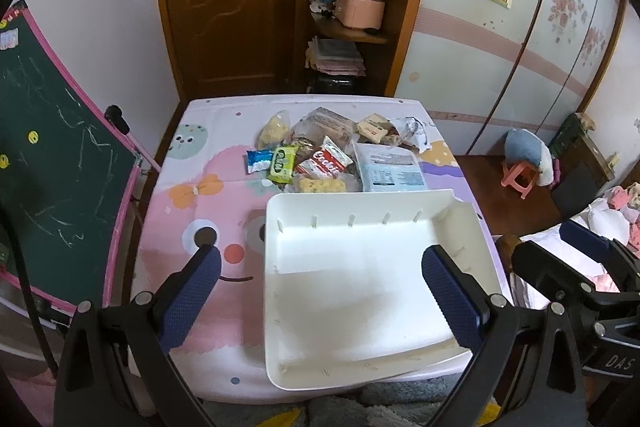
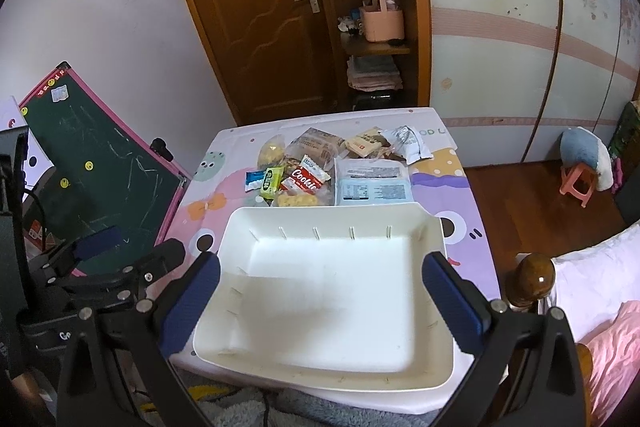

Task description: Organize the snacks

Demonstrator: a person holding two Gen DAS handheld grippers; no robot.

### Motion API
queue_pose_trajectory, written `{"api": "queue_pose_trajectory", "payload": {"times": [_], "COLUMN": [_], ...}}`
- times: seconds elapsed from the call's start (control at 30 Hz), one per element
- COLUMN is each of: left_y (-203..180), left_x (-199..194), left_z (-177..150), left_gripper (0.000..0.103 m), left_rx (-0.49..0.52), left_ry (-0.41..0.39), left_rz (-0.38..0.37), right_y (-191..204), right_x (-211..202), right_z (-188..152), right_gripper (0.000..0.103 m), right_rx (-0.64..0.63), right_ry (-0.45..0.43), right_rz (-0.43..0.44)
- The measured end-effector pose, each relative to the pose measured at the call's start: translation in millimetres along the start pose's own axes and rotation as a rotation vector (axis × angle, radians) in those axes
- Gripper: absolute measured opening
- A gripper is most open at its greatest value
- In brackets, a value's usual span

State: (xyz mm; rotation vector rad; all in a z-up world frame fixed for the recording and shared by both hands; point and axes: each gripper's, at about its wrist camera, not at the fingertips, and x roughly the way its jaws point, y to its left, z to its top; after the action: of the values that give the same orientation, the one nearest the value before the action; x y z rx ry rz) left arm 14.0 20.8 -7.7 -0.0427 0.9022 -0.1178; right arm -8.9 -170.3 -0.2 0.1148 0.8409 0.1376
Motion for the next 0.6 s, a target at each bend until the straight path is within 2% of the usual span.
{"api": "queue_pose_trajectory", "payload": {"times": [0.23,0.33,0.5,0.6], "left_y": [11,14,21,24], "left_x": [-11,-19,-39,-54], "left_z": [22,34,63,83], "left_gripper": [0.1,0.1,0.1,0.1], "left_rx": [0.013,0.015,0.027,0.037], "left_ry": [-0.019,-0.037,-0.085,-0.129], "left_rz": [0.012,0.029,0.028,0.061], "right_y": [4,4,0,-4], "right_x": [-9,-13,-21,-33], "right_z": [11,21,49,70], "right_gripper": [0.102,0.101,0.101,0.101], "right_rx": [-0.052,-0.068,-0.076,-0.075], "right_ry": [-0.044,-0.057,-0.067,-0.099], "right_rz": [-0.07,-0.074,-0.062,-0.064]}}
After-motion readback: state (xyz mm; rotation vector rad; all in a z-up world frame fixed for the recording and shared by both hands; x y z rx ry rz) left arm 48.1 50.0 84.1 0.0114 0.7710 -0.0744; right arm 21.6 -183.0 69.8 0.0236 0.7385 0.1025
